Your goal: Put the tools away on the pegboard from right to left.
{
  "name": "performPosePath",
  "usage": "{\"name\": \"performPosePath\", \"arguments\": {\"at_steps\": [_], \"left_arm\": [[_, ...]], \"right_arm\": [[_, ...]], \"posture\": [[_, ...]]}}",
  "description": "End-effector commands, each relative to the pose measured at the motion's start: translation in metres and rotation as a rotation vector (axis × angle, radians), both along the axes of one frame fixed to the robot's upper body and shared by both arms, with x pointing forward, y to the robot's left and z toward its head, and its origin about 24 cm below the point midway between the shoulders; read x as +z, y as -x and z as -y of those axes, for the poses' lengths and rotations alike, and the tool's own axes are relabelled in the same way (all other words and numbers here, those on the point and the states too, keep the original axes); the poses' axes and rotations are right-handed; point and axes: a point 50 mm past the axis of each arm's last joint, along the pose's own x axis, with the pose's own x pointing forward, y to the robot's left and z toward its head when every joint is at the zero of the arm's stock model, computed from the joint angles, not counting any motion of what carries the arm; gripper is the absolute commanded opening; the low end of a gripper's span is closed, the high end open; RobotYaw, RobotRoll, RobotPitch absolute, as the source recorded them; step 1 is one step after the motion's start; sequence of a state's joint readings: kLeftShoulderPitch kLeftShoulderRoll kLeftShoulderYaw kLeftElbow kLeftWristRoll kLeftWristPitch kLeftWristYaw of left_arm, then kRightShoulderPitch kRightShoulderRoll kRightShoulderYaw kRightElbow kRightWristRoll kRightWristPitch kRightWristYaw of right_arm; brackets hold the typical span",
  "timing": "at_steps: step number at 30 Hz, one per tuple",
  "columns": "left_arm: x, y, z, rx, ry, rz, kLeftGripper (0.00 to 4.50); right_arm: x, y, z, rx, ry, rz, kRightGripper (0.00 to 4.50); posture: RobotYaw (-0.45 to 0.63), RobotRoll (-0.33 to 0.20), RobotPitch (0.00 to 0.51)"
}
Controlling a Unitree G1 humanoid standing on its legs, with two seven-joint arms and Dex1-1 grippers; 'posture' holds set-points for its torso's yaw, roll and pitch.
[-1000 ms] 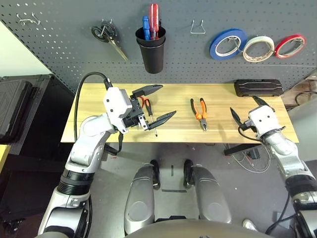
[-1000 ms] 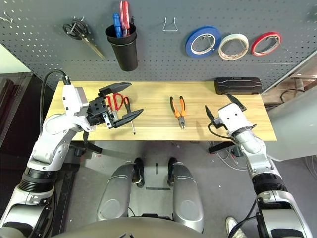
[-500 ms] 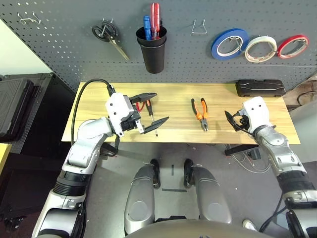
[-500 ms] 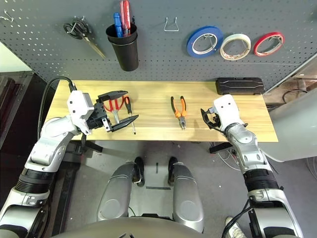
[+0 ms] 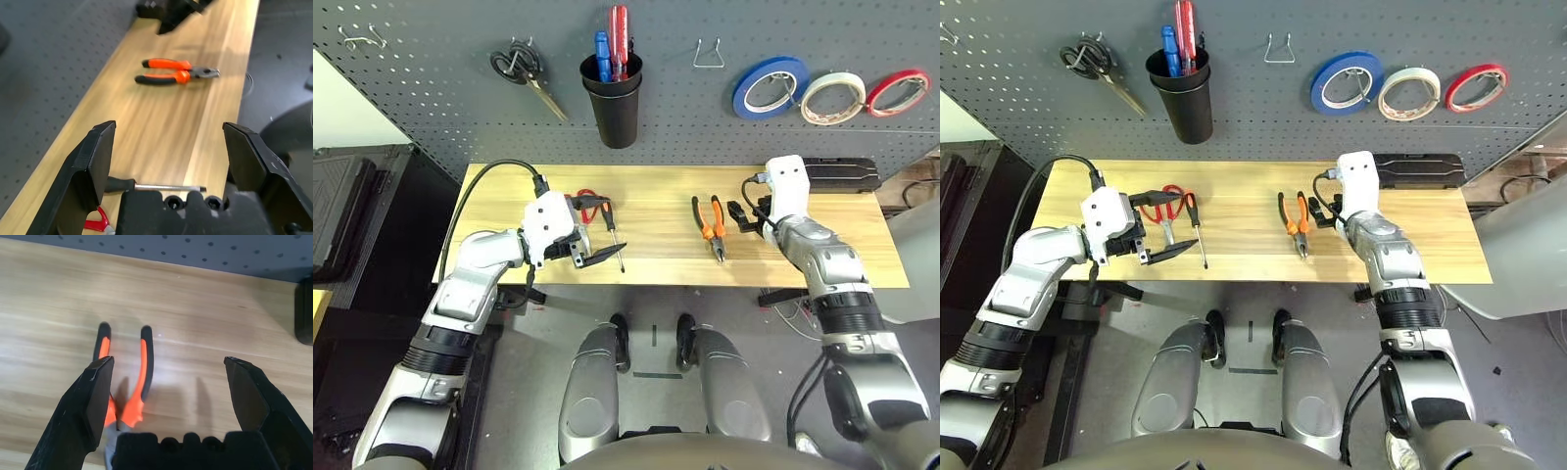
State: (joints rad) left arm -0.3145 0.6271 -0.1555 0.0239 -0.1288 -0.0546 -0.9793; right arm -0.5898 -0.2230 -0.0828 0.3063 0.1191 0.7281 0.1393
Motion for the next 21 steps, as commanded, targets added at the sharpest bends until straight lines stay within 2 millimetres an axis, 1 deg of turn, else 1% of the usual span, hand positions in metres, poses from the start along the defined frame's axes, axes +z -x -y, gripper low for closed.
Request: {"name": "performPosePath", "arguments": {"at_steps": [1, 10, 16, 21], "left_arm": [[-0.006, 0.000, 0.001, -0.029, -0.064, -0.010, 4.50], [-0.006, -0.004, 0.002, -0.028, -0.089, 0.005, 4.50], [-0.007, -0.005, 0.002, -0.025, -0.097, 0.007, 4.50], [-0.006, -0.004, 0.003, -0.024, -0.097, 0.010, 4.50]], "right_arm": [[-0.010, -0.002, -0.005, -0.031, 0.019, -0.101, 4.47], [-0.016, -0.009, -0.019, -0.058, 0.022, -0.257, 4.47], [-0.022, -0.009, -0.026, -0.076, -0.007, -0.339, 4.47], [-0.032, -0.006, -0.030, -0.074, -0.002, -0.396, 4.47]], "posture": [[0.07, 0.000, 0.279], [0.08, 0.000, 0.287], [0.09, 0.000, 0.294], [0.10, 0.000, 0.303]]}}
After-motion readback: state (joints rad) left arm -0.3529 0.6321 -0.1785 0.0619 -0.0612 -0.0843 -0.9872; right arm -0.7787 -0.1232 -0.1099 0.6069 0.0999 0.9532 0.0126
